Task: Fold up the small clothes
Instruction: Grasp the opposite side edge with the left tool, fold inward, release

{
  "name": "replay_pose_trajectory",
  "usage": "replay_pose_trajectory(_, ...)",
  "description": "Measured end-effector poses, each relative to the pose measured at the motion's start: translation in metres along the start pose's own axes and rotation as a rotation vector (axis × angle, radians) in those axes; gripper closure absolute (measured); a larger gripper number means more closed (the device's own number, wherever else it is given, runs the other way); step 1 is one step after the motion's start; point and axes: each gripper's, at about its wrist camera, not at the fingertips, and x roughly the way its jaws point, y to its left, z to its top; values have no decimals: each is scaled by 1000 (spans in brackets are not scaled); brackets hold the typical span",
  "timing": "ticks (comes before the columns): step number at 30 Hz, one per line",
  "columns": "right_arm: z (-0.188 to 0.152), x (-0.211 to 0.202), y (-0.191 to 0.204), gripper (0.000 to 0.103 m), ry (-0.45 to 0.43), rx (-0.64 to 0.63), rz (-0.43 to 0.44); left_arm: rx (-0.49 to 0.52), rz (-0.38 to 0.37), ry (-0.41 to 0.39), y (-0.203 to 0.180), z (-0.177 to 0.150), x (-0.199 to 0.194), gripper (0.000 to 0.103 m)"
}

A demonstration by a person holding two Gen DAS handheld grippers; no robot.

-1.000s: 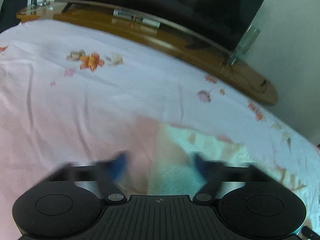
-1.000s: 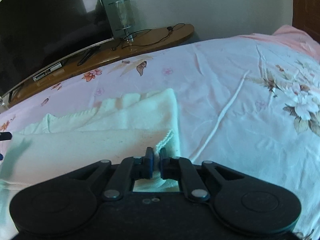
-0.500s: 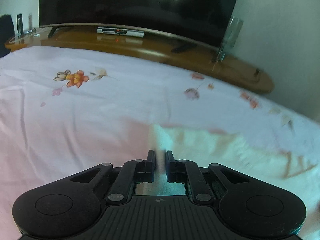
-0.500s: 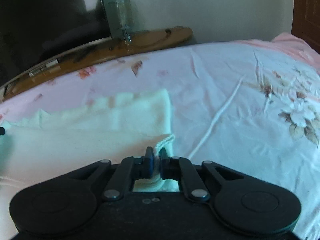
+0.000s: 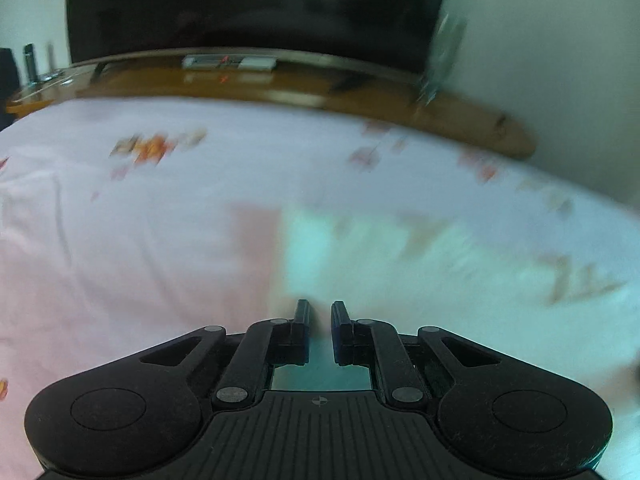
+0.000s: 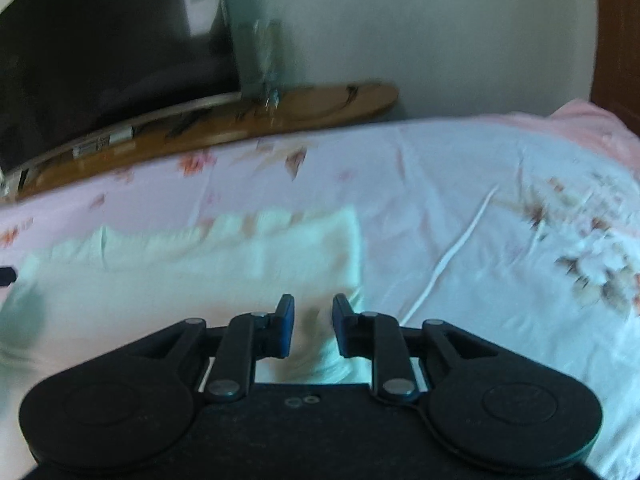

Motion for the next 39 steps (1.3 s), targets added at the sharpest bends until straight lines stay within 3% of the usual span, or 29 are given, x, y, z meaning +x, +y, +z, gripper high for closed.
replay_pose_trajectory(3,0,-4,2,79,6,16,28,58,22,-19,-2,-3,-3,92)
replay_pose_trajectory(5,-1,-8,3,79,-18,2,23,18,19,3,0,1,-8,92)
replay_pose_trajectory(7,-6,5,2,79,61,-15,12,-17,-11,2,-1,2,-22,92)
replay_pose_trajectory(11,-2,-16,3,77,-16,23,58,22,-54,-8,-12,-20,-48,92)
replay_pose_trajectory(13,-5,-17,7,76,-9,4,59,62,-23,16,-15,-35,-42,92)
replay_pose_trajectory(16,-14,-7,8,77,49,-17,35,103,-4,-18,-15,-42,-45,92)
replay_pose_trajectory(20,-12,-18,-5,76,42,58,69,100,4,-20,-14,-41,-46,92)
replay_pose_trajectory(24,-16,-13,-15,80,58,62,-20,85,14,-17,-15,-40,-45,92)
replay_pose_trajectory(26,-15,-20,-17,76,35,71,-70,76,27,-9,-16,-38,-49,92)
replay_pose_trajectory(30,-11,-38,-23,76,-38,93,-1,104,41,-22,-20,-48,-56,92)
replay_pose_trajectory(33,-15,-29,-14,77,16,41,46,87,50,-36,-19,-50,-52,92)
replay_pose_trajectory(35,-21,-18,-11,79,76,12,28,62,59,-15,-20,-45,-53,92)
replay_pose_trajectory(39,-18,-39,-13,75,29,14,77,30,51,-21,-21,-47,-72,91)
